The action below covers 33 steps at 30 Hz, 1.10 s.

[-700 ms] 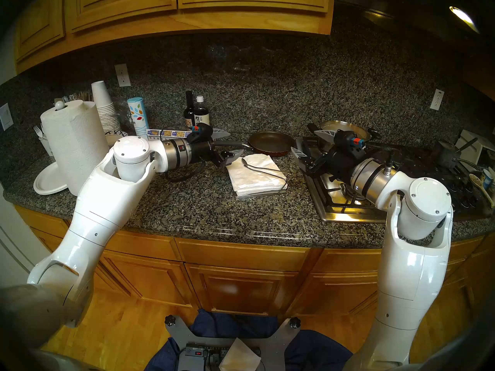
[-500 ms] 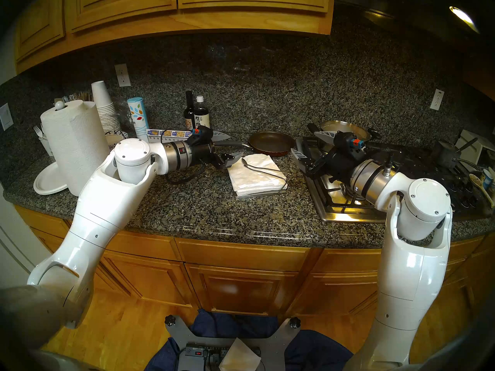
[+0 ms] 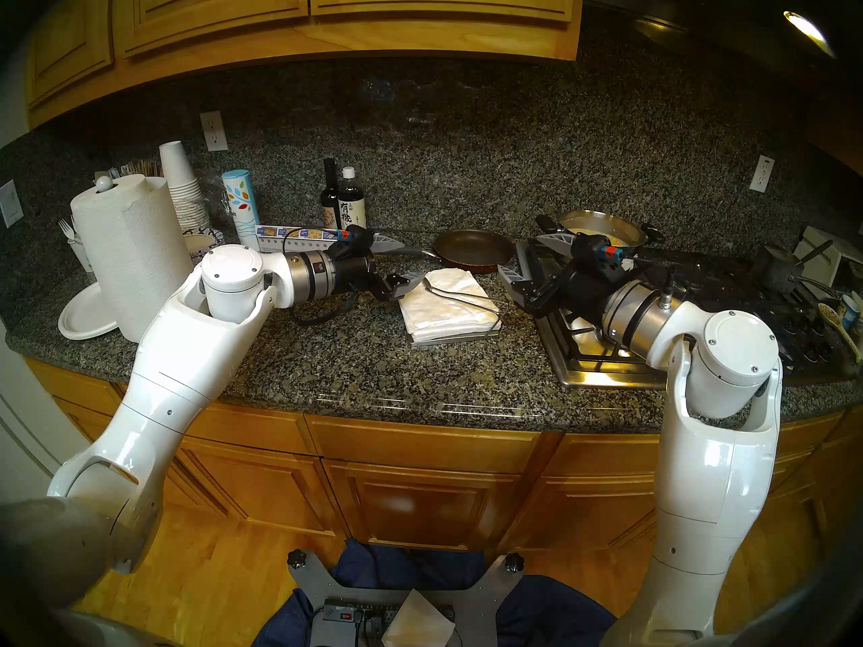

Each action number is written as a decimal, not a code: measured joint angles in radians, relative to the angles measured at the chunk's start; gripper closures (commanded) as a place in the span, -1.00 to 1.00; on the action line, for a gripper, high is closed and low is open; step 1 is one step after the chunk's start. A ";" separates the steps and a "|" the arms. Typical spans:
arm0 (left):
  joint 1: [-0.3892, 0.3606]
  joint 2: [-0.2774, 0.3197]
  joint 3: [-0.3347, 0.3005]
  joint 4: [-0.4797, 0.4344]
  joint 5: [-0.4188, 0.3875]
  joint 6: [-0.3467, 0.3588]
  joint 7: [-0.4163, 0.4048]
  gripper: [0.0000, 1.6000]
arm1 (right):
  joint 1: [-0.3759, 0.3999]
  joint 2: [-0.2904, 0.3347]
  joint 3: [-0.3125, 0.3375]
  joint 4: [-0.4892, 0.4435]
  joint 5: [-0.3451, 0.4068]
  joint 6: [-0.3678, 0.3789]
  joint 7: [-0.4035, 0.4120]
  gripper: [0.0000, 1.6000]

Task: Take napkin out of napkin holder

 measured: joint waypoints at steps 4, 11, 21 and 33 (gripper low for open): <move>-0.009 -0.004 0.007 0.022 0.001 -0.005 -0.013 -1.00 | 0.002 0.001 -0.009 0.006 0.000 0.000 0.003 -1.00; -0.029 -0.013 0.018 0.071 0.001 -0.007 -0.036 -0.51 | 0.004 0.002 -0.006 0.015 0.000 -0.001 0.000 -1.00; -0.060 -0.017 0.042 0.113 0.001 0.028 -0.098 0.07 | 0.005 0.007 0.003 0.026 0.002 -0.002 0.000 -1.00; -0.113 -0.020 0.099 0.153 0.026 0.079 -0.163 0.03 | 0.013 0.008 0.005 0.037 0.007 -0.004 0.000 -1.00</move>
